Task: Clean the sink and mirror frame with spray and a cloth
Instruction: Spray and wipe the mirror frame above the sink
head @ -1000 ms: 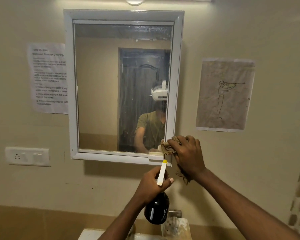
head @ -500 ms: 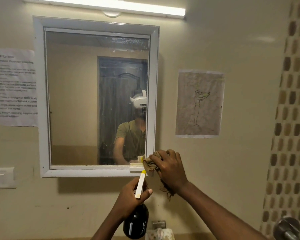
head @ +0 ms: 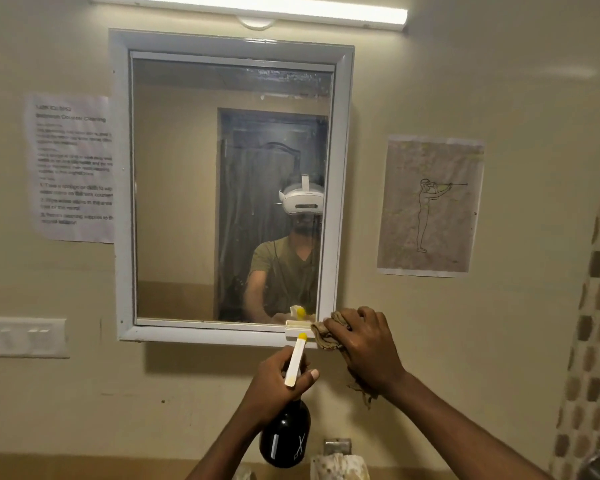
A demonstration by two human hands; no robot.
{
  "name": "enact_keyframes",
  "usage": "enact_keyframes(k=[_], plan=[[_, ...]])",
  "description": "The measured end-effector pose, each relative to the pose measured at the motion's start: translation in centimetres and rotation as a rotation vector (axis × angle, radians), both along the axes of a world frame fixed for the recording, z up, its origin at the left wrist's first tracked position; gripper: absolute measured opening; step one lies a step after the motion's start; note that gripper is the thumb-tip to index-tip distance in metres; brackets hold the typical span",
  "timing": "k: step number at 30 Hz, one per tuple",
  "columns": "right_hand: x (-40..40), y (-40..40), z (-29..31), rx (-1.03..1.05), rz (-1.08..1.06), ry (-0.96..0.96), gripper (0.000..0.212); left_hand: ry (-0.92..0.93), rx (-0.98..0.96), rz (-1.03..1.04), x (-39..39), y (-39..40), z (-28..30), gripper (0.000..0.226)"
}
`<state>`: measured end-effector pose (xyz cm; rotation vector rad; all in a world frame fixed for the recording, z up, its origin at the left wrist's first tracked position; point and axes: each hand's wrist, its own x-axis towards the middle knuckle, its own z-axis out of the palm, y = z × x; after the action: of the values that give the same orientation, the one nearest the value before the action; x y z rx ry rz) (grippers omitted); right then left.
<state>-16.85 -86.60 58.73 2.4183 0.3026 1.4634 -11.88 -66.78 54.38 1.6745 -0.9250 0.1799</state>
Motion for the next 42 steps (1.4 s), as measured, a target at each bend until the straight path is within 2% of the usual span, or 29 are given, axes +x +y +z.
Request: enact_keyframes(k=[4,6,8,11,13,15,20,24,27,29,31,34,36,37,40,42], plan=[[0.4,-1.0,1.1,-0.260,0.030,0.060,0.066,-0.003,0.002,-0.009,0.2,1.4,-0.1,0.033],[0.6,-1.2,1.9,-0.352,0.023,0.091,0.072,0.020,-0.014,-0.011,0.5,2.0,-0.4,0.032],[0.6,-1.2,2.5,-0.429,0.040,0.088,0.066,0.038,-0.025,-0.003,1.1,2.6,-0.6,0.032],[0.6,-0.4,2.4,-0.558,0.083,0.064,0.035,0.041,0.007,-0.036,1.3,3.1,-0.4,0.031],[1.2,1.2,2.0,-0.608,0.110,0.053,0.031,0.031,0.019,-0.065,1.1,3.1,-0.3,0.022],[2.0,3.1,1.5,-0.605,0.111,0.024,0.036,0.040,-0.004,-0.073,1.0,3.0,-0.2,0.013],[1.7,3.5,2.2,-0.666,0.084,0.007,0.047,0.047,0.017,-0.034,1.8,4.4,-0.5,0.026],[0.8,1.7,2.5,-0.714,0.095,-0.027,0.033,0.052,0.025,-0.024,2.0,6.0,-1.3,0.031],[2.2,4.0,2.1,-0.667,0.137,-0.065,0.019,0.081,-0.051,0.003,2.2,6.8,-1.1,0.036],[3.6,6.4,1.7,-0.593,0.141,-0.036,0.022,0.097,-0.088,0.037,2.6,7.1,-0.6,0.038],[4.2,7.9,1.6,-0.535,0.094,0.053,0.036,0.088,-0.079,0.058,3.0,7.2,0.0,0.033],[3.6,7.4,1.7,-0.556,0.049,0.148,0.046,0.096,-0.080,0.054,3.5,7.2,0.5,0.026],[3.0,6.7,1.9,-0.583,0.028,0.165,0.057,0.134,-0.115,0.041,3.5,7.3,0.4,0.031],[2.9,6.6,1.9,-0.593,0.006,0.177,0.058,0.153,-0.121,0.035,3.5,7.5,0.3,0.034],[3.8,7.9,2.0,-0.601,-0.001,0.168,0.041,0.146,-0.081,0.042,3.4,8.9,-0.2,0.034],[4.8,9.7,2.1,-0.598,0.007,0.170,0.041,0.131,-0.039,0.037,3.6,10.3,-0.5,0.041]])
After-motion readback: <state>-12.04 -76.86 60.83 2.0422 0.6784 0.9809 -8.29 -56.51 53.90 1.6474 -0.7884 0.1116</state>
